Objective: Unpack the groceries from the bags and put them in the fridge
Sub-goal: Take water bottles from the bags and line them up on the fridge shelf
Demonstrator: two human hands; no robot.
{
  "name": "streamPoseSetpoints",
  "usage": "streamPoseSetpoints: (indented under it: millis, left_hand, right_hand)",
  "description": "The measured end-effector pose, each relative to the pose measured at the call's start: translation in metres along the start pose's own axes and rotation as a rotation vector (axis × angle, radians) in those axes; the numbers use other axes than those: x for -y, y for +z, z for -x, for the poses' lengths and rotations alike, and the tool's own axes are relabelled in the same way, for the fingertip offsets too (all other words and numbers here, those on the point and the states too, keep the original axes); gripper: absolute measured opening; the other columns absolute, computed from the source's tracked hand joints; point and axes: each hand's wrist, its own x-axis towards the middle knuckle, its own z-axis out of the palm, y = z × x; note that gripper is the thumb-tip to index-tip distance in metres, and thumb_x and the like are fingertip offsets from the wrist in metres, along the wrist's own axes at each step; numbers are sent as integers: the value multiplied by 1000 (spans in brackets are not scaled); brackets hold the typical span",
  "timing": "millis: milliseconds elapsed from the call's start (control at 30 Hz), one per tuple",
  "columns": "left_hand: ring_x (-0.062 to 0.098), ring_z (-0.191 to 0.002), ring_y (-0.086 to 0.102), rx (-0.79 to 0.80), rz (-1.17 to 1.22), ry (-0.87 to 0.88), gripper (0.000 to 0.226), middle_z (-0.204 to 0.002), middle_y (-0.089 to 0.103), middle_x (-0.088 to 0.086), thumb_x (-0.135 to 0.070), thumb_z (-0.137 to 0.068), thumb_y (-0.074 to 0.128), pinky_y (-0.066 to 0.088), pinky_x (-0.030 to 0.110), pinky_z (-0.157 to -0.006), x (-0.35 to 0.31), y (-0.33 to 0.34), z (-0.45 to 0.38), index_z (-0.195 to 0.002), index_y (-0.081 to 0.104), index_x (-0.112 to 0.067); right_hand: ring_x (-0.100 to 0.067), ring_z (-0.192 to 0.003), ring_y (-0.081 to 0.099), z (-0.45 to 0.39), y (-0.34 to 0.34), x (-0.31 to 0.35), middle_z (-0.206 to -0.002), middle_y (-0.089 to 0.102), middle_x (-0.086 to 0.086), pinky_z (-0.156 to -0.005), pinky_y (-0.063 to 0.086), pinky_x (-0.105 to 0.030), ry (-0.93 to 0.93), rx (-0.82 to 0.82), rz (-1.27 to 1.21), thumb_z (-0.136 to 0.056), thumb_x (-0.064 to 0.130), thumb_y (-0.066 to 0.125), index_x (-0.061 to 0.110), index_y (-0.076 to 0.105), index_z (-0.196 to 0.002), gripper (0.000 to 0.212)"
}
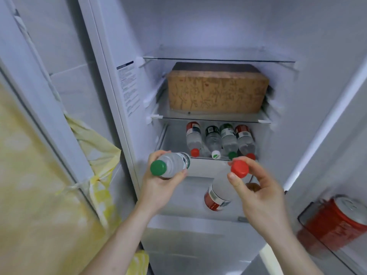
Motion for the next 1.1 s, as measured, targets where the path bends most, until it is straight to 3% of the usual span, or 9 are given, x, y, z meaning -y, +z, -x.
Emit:
streamPoseSetpoints:
  millis: [133,267,433,533,667,800,867,967,1100]
  left_hand:
    - [8,-104,65,22,14,56,65,-115,61,-21,-25,-74,92,56,26,-84,9,6,-27,-122,50,-36]
    - [-7,-105,58,60,42,57,70,-121,56,-25,-18,-73,92,46,6,-79,17,13,-51,-125,48,-34]
    - [-9,-102,59,99,41,77,77,-127,53,-14,6,-71,87,48,6,-78,29,18,-74,-130,48,-24]
    - [-7,-98,61,146,13,52,83,-123,53,-17,13,-70,83,51,10,-74,36,23,-84,-130,46,-31]
    - [-7,-96,61,224,-49,35,78,-121,52,-22,7,-76,80,55,15,-73,39,26,-103,-132,46,-34]
    - [7,-134,46,325,-164,9,72,-152,40,-16,1,-85,75,40,28,-115,45,33,-127,-138,48,-40]
    - [10,-144,38,329,-158,-35,60,-152,36,-19,0,-88,67,30,37,-123,50,36,-138,-131,54,-39]
    - [14,-145,41,326,-119,-96,46,-151,44,-17,-19,-75,61,34,45,-121,48,40,-151,-114,65,-41]
    - [18,-139,44,374,-340,-62,51,-152,43,-7,-33,-95,62,35,28,-107,40,52,-158,-144,49,-28]
  right_hand:
    - [-4,-58,48,-13,14,2,-104,72,27,-57,42,-15,-28,-52,-42,-90,24,76,49,70,-101,27]
    - [4,-82,63,-29,20,-1,-102,74,24,-63,47,-16,-27,-100,-33,-90,19,77,44,71,-101,27]
    - [3,-78,61,-45,26,-5,-103,74,22,-62,48,-17,-16,-127,-46,-88,22,78,40,72,-103,23]
    - [4,-74,60,-54,31,-9,-103,74,24,-63,48,-13,-1,-136,-46,-88,26,78,41,72,-104,23]
    - [3,-81,63,-62,35,-14,-103,74,20,-65,49,-12,-3,-134,-46,-89,20,77,40,71,-103,25]
    - [-2,-83,63,-69,35,-17,-100,74,21,-65,50,-13,-1,-133,-45,-90,19,76,37,71,-103,23]
    - [-4,-83,63,-71,34,-19,-101,74,21,-67,50,-14,8,-143,-41,-90,21,77,40,72,-102,23]
    - [1,-82,62,-74,34,-22,-101,74,22,-67,49,-14,10,-158,-47,-89,21,77,45,71,-99,27]
    - [-3,-87,63,-76,35,-24,-101,74,20,-68,51,-19,7,-156,-41,-89,20,77,49,71,-97,31]
